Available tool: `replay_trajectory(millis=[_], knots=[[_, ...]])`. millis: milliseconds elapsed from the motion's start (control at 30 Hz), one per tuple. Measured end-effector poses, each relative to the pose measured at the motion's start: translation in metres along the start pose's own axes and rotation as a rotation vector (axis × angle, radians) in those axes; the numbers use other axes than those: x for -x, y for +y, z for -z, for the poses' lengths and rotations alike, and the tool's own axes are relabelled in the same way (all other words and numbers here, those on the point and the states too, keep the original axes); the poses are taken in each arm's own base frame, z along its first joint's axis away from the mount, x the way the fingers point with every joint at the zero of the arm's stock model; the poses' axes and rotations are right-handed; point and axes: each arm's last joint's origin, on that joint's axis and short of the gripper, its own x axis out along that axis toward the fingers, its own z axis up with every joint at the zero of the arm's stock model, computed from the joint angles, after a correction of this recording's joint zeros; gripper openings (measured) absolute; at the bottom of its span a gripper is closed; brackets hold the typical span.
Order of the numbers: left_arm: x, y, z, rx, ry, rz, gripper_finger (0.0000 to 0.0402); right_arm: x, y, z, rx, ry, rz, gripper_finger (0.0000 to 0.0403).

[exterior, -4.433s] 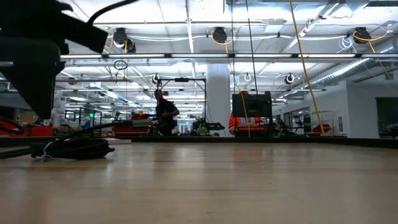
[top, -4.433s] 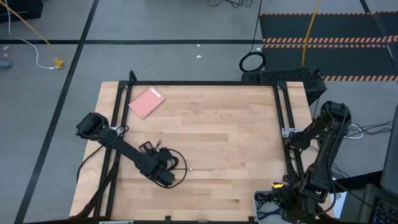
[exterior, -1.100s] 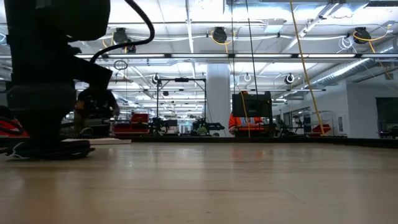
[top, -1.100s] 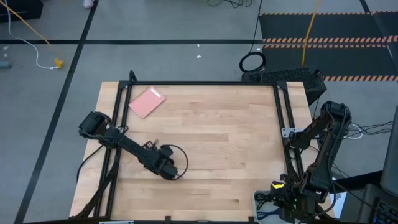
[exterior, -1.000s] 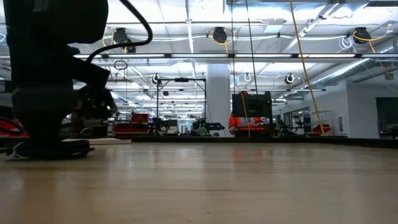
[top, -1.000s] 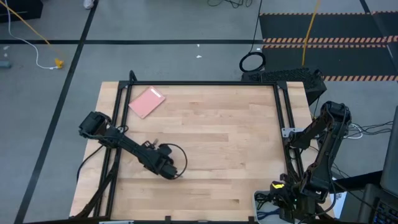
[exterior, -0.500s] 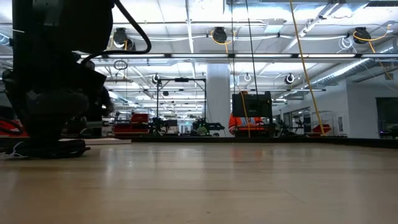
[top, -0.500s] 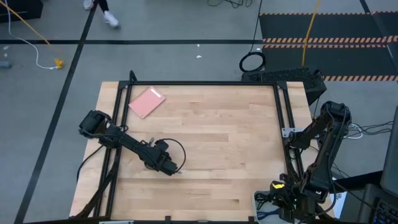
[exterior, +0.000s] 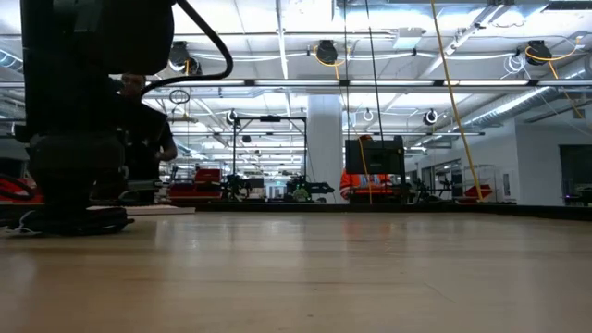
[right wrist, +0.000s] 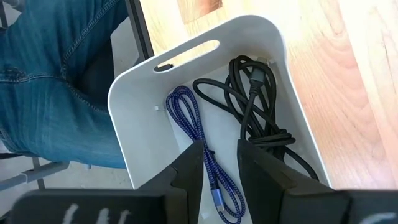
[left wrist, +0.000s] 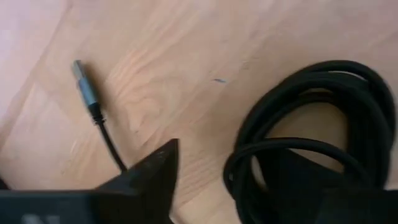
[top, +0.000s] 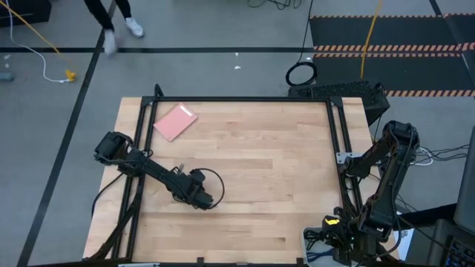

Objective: Pick and place USB-C Cables
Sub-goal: Put the black charger cable into the bin

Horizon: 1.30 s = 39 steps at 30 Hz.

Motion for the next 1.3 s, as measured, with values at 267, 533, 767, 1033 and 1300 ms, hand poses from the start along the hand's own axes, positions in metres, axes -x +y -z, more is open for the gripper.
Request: replay_trajectory(millis=[267,533,767,1033,1300], knots=[[0.0,-0.007,-0.004,-0.153,-0.025,0.073,0.0053,0.0,0.003,-0.002,0.014,-0.061,-0.023,0.0091],[0.015,-0.014,-0.021,-0.196,-0.09,0.161,0.0035,0.001,0.014,-0.003,0.097,-0.114,-0.134,0.0091],[0.067,-0.023,-0.042,-0.277,-0.28,0.262,0.0033,0.002,0.019,-0.009,0.169,-0.265,-0.147,0.0091],[0.148,-0.03,-0.068,-0.353,-0.626,0.353,0.0028,0.002,0.016,-0.027,0.199,-0.486,-0.058,0.0091],[0.198,-0.041,-0.097,-0.435,-1.033,0.506,0.0031,0.003,0.011,-0.052,0.231,-0.746,0.094,0.0091]])
